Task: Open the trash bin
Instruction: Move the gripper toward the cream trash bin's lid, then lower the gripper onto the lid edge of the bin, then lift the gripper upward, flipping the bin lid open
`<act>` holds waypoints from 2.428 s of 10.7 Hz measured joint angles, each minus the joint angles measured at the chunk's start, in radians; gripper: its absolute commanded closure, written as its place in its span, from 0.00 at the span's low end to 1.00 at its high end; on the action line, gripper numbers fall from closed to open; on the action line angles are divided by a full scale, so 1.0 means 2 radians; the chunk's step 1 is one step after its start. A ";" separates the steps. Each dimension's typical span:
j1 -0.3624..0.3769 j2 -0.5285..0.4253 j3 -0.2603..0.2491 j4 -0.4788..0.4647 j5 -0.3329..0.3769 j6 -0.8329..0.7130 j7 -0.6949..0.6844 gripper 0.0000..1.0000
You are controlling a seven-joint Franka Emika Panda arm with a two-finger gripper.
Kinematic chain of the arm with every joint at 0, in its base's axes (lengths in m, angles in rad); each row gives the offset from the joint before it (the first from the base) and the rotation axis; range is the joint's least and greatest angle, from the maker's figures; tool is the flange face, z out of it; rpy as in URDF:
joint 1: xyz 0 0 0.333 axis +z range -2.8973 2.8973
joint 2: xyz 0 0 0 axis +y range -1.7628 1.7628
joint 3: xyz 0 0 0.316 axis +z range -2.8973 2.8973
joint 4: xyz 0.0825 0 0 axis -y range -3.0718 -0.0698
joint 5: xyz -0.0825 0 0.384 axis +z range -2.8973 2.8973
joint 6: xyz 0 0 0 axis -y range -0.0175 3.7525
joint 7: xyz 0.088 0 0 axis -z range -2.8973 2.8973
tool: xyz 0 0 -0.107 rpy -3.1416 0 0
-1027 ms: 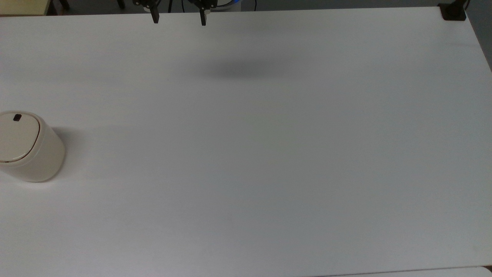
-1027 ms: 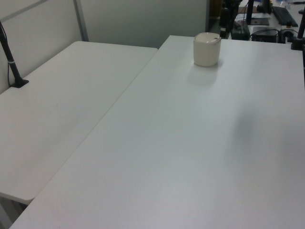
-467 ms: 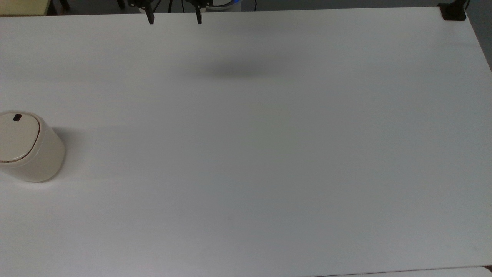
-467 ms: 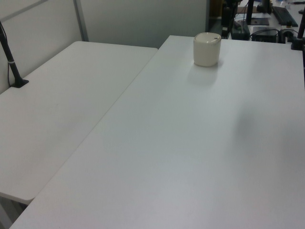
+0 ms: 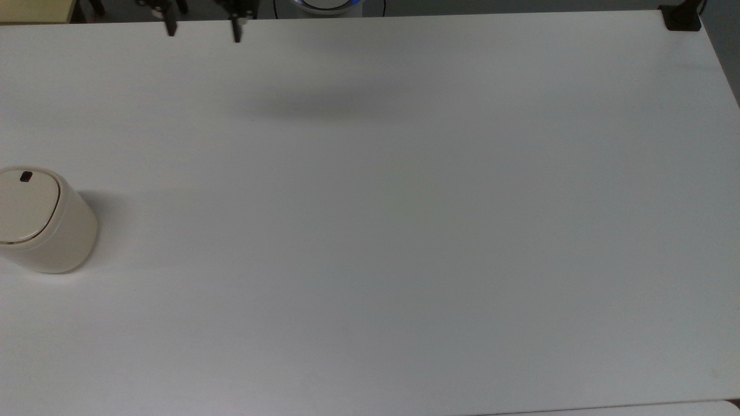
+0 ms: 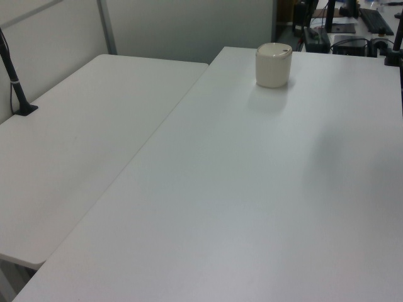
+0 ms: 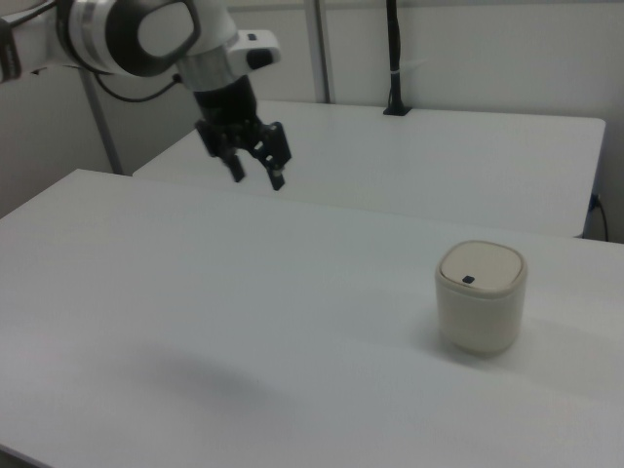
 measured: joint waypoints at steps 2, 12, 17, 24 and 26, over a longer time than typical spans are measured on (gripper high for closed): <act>-0.027 0.013 -0.005 0.000 0.000 0.046 0.000 0.92; -0.102 0.170 -0.057 -0.003 0.063 0.365 -0.003 1.00; -0.120 0.214 -0.057 -0.017 0.063 0.457 -0.003 1.00; -0.120 0.225 -0.057 -0.013 0.068 0.470 -0.001 1.00; -0.120 0.206 -0.056 -0.006 0.093 0.451 0.004 1.00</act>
